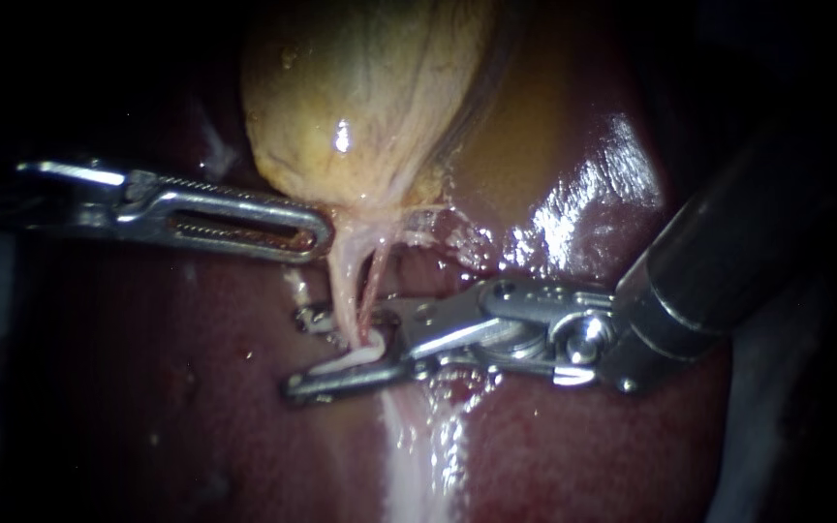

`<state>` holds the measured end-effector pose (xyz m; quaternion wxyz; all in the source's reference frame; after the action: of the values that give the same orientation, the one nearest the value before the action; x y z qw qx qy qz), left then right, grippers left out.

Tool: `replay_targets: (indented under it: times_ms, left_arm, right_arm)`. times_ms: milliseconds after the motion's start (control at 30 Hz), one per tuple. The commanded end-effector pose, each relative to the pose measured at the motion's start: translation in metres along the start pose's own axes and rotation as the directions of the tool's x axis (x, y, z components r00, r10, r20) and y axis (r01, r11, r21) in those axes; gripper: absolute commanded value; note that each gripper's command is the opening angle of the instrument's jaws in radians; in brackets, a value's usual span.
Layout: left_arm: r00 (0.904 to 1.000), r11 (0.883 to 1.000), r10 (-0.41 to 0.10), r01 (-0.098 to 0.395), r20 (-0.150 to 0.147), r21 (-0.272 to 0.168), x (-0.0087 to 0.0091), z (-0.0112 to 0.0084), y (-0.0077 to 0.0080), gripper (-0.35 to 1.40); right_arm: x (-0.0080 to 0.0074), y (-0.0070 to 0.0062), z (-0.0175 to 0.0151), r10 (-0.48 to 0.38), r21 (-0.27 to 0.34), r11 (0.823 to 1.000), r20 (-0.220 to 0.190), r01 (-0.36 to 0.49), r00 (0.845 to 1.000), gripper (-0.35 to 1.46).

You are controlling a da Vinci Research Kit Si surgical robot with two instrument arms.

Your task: Clipping first clip left tube

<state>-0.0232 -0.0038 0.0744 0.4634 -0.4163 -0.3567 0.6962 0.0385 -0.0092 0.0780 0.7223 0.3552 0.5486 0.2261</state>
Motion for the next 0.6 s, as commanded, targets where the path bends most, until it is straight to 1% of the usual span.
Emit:
replay_targets:
  times_ms: [33,300,600]
  left_arm:
    - [1.0000,1.000,0.000,0.000,0.000,0.000,0.0000,0.0000,0.0000,-0.35]
    - [1.0000,1.000,0.001,-0.001,0.001,-0.001,-0.0001,-0.0002,0.0000,-0.35]
    - [1.0000,1.000,0.001,-0.001,0.001,-0.002,-0.0001,-0.0004,0.0000,-0.35]
  right_arm:
    - [0.0000,0.0000,0.0000,0.000,0.000,1.000,0.000,0.000,1.000,0.46]
    - [-0.0002,-0.0001,-0.0005,-0.001,0.003,1.000,0.001,0.001,1.000,0.46]
    - [-0.0008,0.0003,-0.0023,-0.003,0.014,1.000,0.005,0.003,1.000,0.45]
